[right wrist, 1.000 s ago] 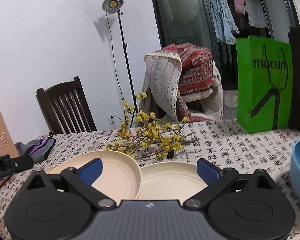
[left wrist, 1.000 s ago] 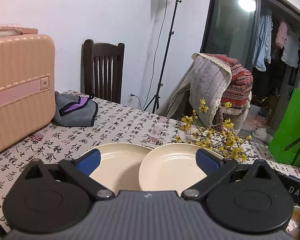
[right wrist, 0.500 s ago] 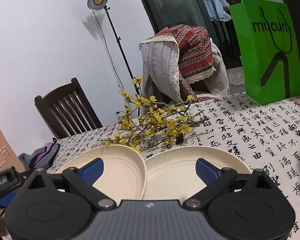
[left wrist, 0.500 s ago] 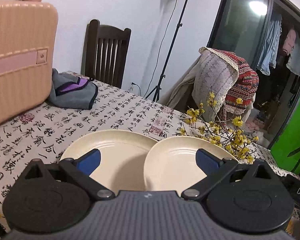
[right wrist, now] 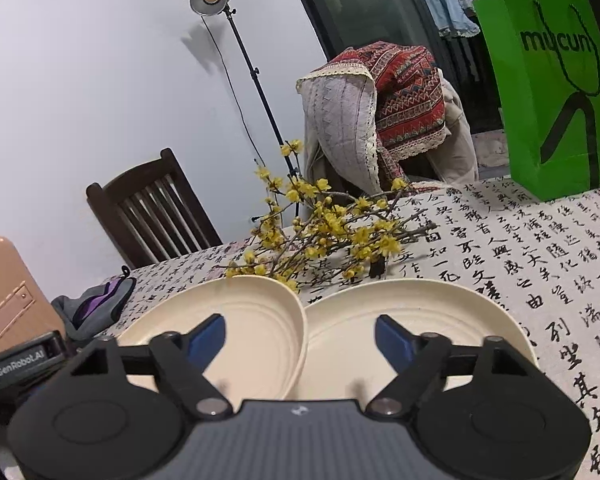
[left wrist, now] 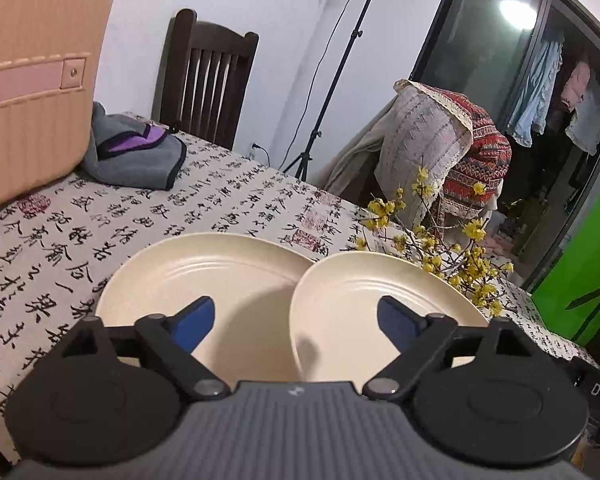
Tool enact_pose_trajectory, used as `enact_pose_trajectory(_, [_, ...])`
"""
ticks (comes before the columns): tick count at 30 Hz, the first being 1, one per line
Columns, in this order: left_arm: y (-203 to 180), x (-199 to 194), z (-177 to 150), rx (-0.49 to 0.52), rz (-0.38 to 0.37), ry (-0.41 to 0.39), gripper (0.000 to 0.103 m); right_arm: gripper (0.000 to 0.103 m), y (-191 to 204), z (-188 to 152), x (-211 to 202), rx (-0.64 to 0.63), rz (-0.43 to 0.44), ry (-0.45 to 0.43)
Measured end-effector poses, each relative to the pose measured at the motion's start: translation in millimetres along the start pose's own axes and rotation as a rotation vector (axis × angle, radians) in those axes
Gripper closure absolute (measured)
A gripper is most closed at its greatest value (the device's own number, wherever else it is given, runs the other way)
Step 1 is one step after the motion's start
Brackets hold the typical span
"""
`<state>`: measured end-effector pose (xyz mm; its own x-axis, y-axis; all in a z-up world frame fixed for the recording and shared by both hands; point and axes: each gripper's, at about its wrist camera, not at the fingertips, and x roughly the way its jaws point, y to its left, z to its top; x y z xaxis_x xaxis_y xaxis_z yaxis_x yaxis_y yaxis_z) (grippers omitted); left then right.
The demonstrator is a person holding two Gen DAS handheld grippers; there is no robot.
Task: Organize plates and bowls
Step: 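Lower both tools onto the rims of the two cream plates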
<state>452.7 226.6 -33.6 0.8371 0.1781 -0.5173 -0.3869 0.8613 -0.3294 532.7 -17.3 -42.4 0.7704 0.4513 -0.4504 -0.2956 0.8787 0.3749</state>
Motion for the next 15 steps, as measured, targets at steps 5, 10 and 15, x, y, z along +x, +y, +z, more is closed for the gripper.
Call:
enact_pose_trajectory(5, [0.2,0.6,-0.9,-0.006,-0.013,0.005,0.024,0.032,-2.6,-2.1,4.1,0.019,0.008,0.023])
enact_pose_trajectory(10, [1.7,1.3,-1.4,-0.026,-0.035,0.021,0.037,0.046,-5.2,-3.2,7.5,0.032,0.022,0.044])
enact_pose_trajectory(15, [1.9,3.1,-2.0,-0.033,-0.034,0.029,0.043,0.055,-5.9,-5.3,10.8,0.037,0.033,0.062])
